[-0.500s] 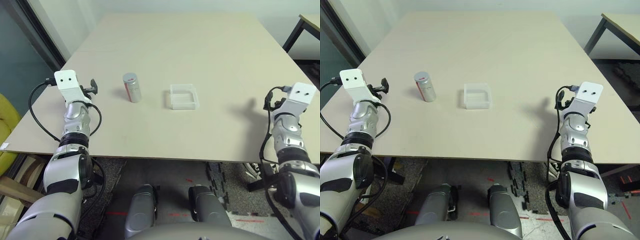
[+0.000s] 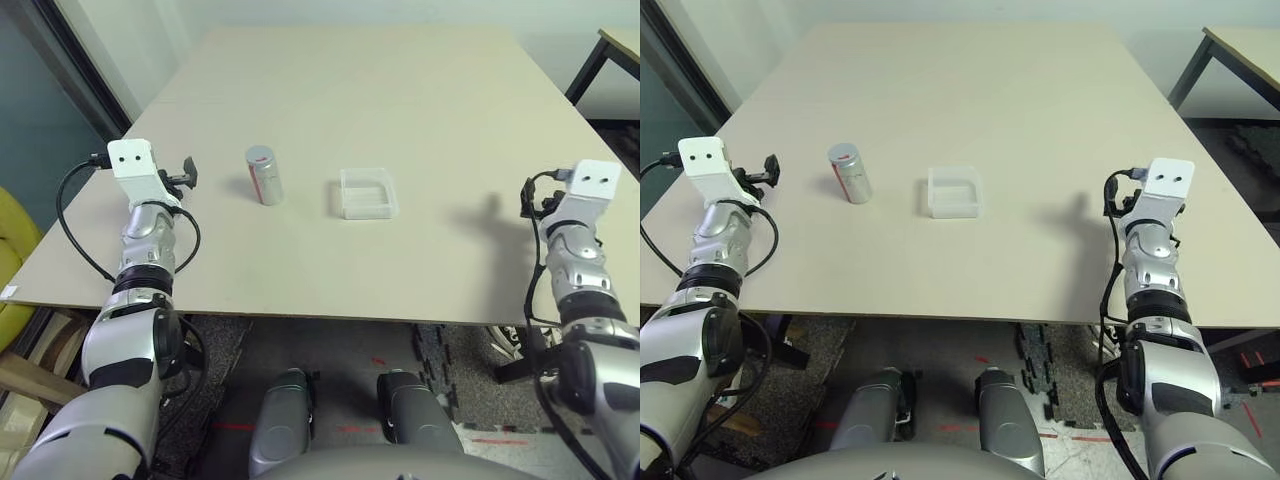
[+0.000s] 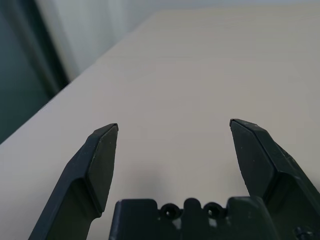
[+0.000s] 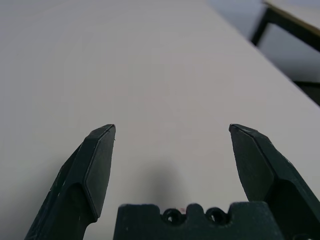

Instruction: Pour the medicine from the bottle into the box.

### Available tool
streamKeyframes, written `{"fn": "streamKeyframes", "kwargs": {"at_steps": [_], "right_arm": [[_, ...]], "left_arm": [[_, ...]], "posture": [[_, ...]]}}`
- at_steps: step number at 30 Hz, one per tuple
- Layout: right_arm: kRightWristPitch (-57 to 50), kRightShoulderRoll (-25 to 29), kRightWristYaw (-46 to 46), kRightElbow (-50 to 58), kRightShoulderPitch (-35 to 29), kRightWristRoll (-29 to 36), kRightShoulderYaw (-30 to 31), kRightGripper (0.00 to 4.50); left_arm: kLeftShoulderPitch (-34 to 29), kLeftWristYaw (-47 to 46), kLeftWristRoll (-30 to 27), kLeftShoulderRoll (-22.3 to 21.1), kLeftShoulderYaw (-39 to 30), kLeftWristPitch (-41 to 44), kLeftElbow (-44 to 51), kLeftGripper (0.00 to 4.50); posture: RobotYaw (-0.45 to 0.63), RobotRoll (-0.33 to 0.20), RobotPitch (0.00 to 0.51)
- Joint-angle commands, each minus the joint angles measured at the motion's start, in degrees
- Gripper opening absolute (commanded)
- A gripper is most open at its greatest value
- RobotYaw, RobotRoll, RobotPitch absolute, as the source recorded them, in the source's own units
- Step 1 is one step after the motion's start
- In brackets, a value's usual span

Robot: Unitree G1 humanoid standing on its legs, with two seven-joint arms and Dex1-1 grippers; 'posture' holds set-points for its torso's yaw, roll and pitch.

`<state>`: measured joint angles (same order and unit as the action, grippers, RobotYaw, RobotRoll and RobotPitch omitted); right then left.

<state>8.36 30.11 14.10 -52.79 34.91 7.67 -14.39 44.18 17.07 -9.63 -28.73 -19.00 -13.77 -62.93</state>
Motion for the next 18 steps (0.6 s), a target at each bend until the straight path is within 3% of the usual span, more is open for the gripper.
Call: {"fn": "streamKeyframes", "kwargs": {"at_steps": [1, 10, 18], "right_arm": [[-2.94, 3.04, 12.19, 3.39, 1.21, 1.52, 1.77, 4.5], [-14.2, 8.98, 39.37, 16.82, 2.03, 5.46, 7.48, 4.5], [-21.83, 10.17, 51.29, 23.56, 5.14, 6.21, 11.98, 4.5]], "left_arm": [[-1.55, 13.09, -2.66, -1.43, 0.33, 1.52, 0.34, 4.49], [-6.16, 41.03, -7.11, -4.48, 1.92, 6.09, 6.25, 4.49], [-7.51, 46.61, -6.67, -3.34, 3.86, 5.4, 9.16, 4.49]], "posture": [[-0.07, 0.0, 0.063], [-0.09, 0.0, 0.07], [-0.06, 0.0, 0.062]]}}
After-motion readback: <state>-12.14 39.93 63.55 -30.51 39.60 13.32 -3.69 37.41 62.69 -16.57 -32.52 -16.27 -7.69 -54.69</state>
